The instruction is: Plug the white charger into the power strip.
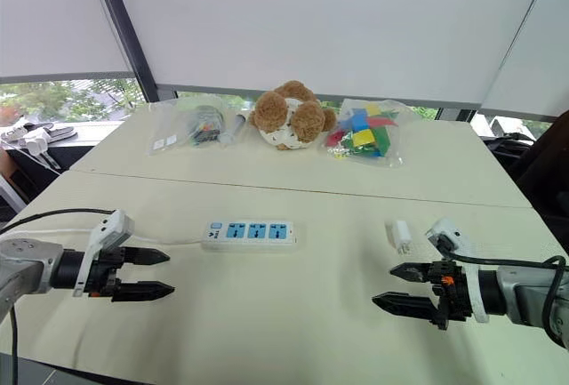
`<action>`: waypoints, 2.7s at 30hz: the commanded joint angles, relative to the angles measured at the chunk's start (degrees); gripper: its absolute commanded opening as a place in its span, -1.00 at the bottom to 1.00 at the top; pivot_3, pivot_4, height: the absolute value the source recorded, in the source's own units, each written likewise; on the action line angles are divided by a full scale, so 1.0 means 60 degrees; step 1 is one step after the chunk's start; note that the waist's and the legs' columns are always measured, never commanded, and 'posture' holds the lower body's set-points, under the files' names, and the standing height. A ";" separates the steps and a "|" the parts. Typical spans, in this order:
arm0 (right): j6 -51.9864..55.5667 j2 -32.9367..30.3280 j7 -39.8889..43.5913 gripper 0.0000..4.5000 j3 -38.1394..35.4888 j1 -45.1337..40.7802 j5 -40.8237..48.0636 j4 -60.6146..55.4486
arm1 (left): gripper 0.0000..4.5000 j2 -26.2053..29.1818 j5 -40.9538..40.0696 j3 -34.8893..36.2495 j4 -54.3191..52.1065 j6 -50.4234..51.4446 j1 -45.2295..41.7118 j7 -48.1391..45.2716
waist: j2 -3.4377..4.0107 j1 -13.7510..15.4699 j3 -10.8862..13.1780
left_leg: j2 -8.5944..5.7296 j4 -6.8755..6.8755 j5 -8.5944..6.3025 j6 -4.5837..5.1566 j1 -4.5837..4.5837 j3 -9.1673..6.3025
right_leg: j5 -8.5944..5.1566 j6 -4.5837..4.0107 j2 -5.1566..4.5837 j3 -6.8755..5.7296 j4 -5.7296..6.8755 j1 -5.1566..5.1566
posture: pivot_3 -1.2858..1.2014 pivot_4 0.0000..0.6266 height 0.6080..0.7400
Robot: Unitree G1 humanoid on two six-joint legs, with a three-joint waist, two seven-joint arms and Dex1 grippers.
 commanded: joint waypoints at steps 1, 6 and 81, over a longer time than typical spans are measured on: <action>-0.0326 -0.0192 0.0284 0.98 0.0015 -0.0147 -0.0181 -0.0019 | 1.00 -0.0020 -0.0228 0.0359 -0.0277 0.0034 -0.0023 0.0149 | 0.0000 0.0008 0.0000 | -0.0001 0.0000 0.0000 0.0000 0.0000 0.0000 | 0.0000 0.0000 -0.0002 0.0000 0.0000 0.0000 | 0.03 -0.52 0.98; -0.0570 -0.0224 0.0493 0.98 0.0126 -0.0109 -0.0430 -0.0018 | 1.00 -0.0129 -0.0183 0.0337 -0.0158 -0.0131 -0.0243 0.0425 | 0.0000 -0.0001 0.0000 | -0.0003 0.0000 0.0000 0.0000 0.0000 0.0001 | 0.0000 0.0001 0.0000 0.0000 0.0000 0.0000 | 0.03 -0.52 0.98; 0.0619 -0.0191 -0.0989 0.99 -0.0909 -0.0314 0.1463 -0.1975 | 0.89 -0.4295 0.5216 -0.2362 1.2680 -1.0461 -0.7181 -0.3135 | -0.0008 0.0003 -0.0006 | -0.0031 0.0090 0.0011 -0.0004 -0.0141 -0.0016 | 0.0012 0.0020 0.0025 -0.0017 0.0168 -0.0164 | 0.03 -0.52 0.98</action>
